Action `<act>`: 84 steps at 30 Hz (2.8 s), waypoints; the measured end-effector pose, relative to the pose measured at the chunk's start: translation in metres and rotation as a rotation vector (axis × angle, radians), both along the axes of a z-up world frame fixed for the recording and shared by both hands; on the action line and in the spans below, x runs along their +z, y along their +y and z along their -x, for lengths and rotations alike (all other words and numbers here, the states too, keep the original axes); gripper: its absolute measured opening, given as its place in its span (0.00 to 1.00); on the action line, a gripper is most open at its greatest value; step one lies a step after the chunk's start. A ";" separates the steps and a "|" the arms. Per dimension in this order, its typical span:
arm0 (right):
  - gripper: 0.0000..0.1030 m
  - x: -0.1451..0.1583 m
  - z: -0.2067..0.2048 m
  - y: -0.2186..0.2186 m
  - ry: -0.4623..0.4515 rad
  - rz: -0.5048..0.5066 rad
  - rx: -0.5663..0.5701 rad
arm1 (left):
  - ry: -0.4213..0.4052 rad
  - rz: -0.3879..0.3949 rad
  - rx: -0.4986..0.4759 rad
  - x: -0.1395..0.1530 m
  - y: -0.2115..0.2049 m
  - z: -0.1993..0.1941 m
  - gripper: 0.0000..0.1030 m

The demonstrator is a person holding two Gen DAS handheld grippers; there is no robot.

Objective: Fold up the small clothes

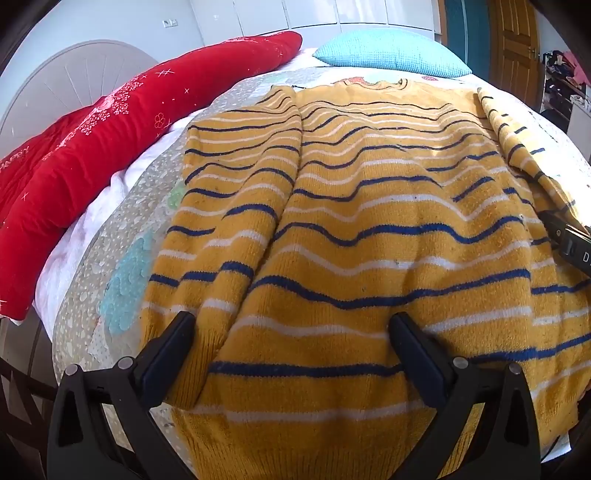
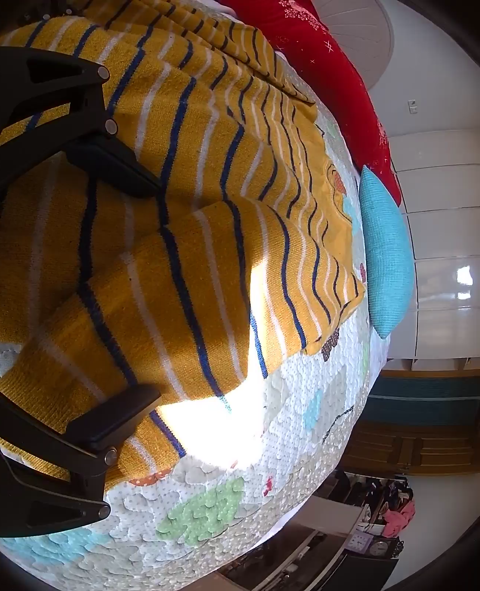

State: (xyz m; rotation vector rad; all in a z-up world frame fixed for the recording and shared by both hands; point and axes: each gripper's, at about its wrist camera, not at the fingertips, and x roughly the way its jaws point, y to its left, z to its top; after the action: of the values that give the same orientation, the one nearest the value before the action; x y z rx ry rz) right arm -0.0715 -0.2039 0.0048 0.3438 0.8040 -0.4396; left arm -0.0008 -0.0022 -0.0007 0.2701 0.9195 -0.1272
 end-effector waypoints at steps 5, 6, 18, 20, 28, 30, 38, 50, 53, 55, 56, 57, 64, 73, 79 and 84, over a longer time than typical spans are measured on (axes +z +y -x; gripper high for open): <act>1.00 0.000 0.000 0.000 -0.001 -0.001 0.001 | 0.007 0.020 -0.005 0.002 0.001 -0.002 1.00; 1.00 0.000 0.000 0.000 -0.001 0.000 0.000 | 0.010 0.020 -0.005 0.002 0.000 -0.002 1.00; 1.00 0.000 0.001 0.000 -0.007 -0.005 0.000 | -0.032 0.019 -0.009 0.001 0.003 0.001 1.00; 1.00 0.000 0.001 0.000 -0.008 -0.006 0.000 | -0.031 0.018 -0.002 0.002 0.002 0.001 1.00; 1.00 -0.001 0.001 0.000 -0.003 -0.004 0.000 | -0.020 0.030 -0.007 0.003 0.002 -0.001 1.00; 1.00 -0.001 0.002 0.001 -0.001 -0.002 -0.001 | -0.022 0.033 -0.007 0.002 0.003 0.000 1.00; 1.00 -0.001 0.001 0.000 -0.003 -0.004 0.001 | -0.035 0.047 -0.013 0.002 0.006 0.002 1.00; 1.00 0.001 0.003 0.000 -0.011 -0.012 0.004 | -0.042 0.052 0.011 0.002 0.003 0.002 1.00; 1.00 0.001 0.005 -0.001 -0.021 -0.022 0.006 | -0.057 0.041 0.013 0.001 0.003 0.002 1.00; 1.00 0.002 0.007 -0.002 -0.027 -0.035 0.009 | -0.073 0.038 0.010 0.001 0.003 0.004 1.00; 1.00 0.002 0.005 -0.002 -0.016 -0.023 0.012 | -0.080 0.034 0.008 0.000 0.003 0.005 1.00; 1.00 0.002 0.004 -0.003 0.011 -0.010 0.016 | -0.087 0.030 0.004 0.000 0.004 0.005 1.00; 1.00 0.001 -0.002 -0.003 0.096 -0.013 0.072 | -0.040 0.145 -0.052 0.017 0.021 0.009 1.00; 1.00 0.005 0.003 -0.003 0.103 -0.100 0.071 | -0.027 0.122 -0.078 0.011 0.018 0.013 1.00; 1.00 0.007 -0.003 0.005 0.173 -0.052 -0.003 | -0.037 0.029 -0.076 0.003 0.008 0.012 1.00; 1.00 0.005 -0.001 0.007 0.169 -0.038 -0.011 | -0.031 0.001 -0.069 0.002 0.004 0.007 1.00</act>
State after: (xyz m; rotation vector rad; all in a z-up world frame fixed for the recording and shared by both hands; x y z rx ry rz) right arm -0.0703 -0.1967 0.0097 0.3491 0.9763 -0.4681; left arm -0.0073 0.0020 0.0017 0.3024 0.8795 -0.1872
